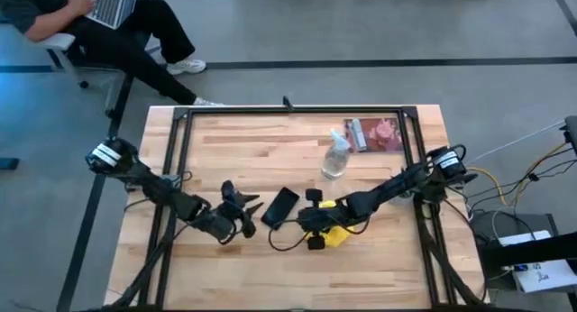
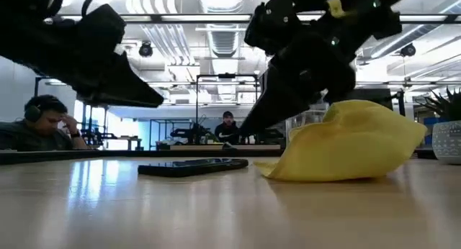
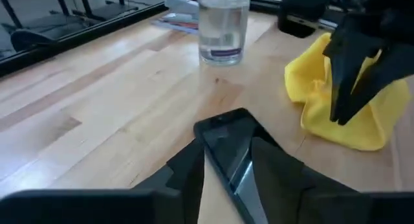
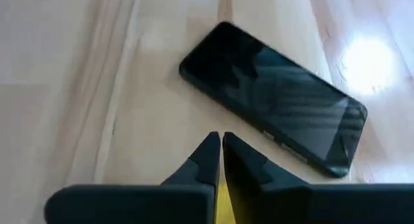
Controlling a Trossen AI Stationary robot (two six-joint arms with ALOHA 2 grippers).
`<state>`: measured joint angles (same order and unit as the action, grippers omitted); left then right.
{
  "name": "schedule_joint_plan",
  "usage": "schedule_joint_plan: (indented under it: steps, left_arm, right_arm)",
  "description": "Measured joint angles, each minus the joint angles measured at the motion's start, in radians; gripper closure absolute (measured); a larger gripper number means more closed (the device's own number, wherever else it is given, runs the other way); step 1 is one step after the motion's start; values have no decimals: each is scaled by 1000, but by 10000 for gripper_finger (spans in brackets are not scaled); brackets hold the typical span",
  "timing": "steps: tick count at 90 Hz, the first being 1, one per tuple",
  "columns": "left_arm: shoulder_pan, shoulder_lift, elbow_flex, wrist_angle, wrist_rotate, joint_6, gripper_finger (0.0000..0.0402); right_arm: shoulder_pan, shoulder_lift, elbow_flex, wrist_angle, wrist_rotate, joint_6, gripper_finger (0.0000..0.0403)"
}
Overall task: Apply microfiber cloth
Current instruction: Wipe the black cellphone with the yellow microfiber cloth
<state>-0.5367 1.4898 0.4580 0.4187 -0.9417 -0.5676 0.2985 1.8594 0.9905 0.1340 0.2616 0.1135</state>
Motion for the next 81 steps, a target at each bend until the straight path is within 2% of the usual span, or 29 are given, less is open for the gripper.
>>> schedule_joint_plan:
  steps: [15, 23, 37, 81]
  left_arm:
    - [-4, 47, 0, -2, 80, -49, 303]
    - [-8, 58, 0, -1, 147, -68, 303]
    - [-15, 81, 0, -6, 199, -84, 303]
    - [-20, 218, 3, 10, 193, -204, 303]
  right_arm:
    - [16, 21, -16, -21, 1, -1, 402]
    - [30, -11, -16, -76, 2, -1, 403]
    - [34, -40, -16, -214, 25, 56, 403]
    - [35, -32, -46, -251, 30, 124, 403]
